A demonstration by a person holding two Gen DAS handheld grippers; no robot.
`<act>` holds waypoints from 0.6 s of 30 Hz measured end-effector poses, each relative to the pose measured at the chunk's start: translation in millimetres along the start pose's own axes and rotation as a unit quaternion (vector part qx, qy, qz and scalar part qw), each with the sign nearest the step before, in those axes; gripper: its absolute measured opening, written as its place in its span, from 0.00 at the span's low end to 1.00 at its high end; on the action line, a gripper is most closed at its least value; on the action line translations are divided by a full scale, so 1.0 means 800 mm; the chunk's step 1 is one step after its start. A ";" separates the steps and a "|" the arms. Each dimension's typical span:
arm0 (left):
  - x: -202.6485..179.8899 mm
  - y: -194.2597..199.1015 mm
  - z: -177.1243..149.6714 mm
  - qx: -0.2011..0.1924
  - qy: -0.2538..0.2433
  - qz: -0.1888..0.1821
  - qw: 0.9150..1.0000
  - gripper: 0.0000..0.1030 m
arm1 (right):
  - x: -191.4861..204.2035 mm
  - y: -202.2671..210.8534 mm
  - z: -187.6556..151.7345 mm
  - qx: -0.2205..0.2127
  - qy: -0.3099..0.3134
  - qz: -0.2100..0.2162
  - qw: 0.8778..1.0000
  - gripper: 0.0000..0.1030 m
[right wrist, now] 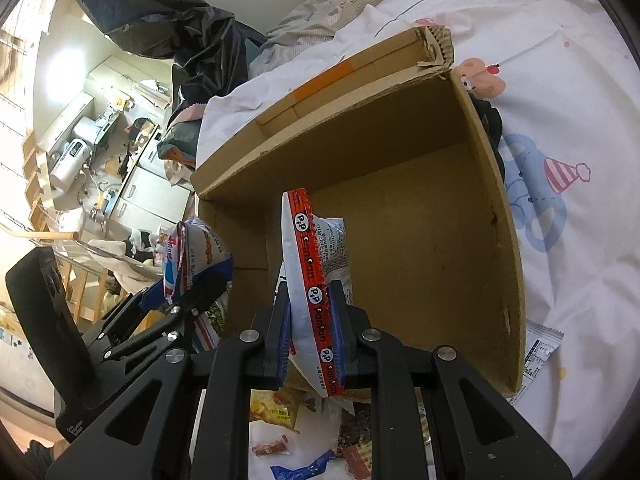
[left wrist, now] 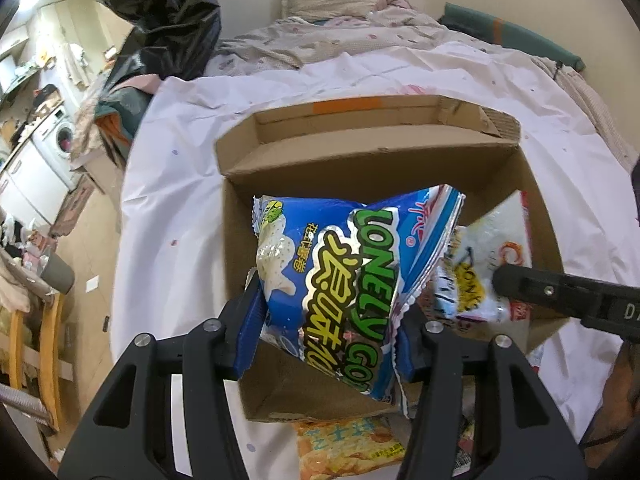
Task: Organize snacks
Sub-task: 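Carry both snack bags into the cardboard box and open both tools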
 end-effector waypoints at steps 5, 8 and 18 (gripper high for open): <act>-0.010 -0.001 -0.003 -0.002 -0.015 0.007 1.000 0.50 | -0.001 -0.003 0.001 0.004 -0.002 -0.002 1.000 0.19; -0.013 -0.001 -0.004 0.000 -0.018 0.002 1.000 0.52 | -0.001 -0.006 0.001 0.007 -0.003 -0.002 1.000 0.21; -0.007 0.010 -0.003 -0.013 0.001 -0.021 1.000 0.90 | 0.005 -0.004 0.008 -0.009 0.024 -0.040 0.999 0.29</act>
Point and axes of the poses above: each gripper's, at about its wrist camera, not at the fingertips, and y roughly against the way its jaws point, x to its left, z to its top, the point moved 3 cm from there along -y, roughly the way its jaws point, and after that the axes turned 4 degrees about -z, right-handed, at the moved point
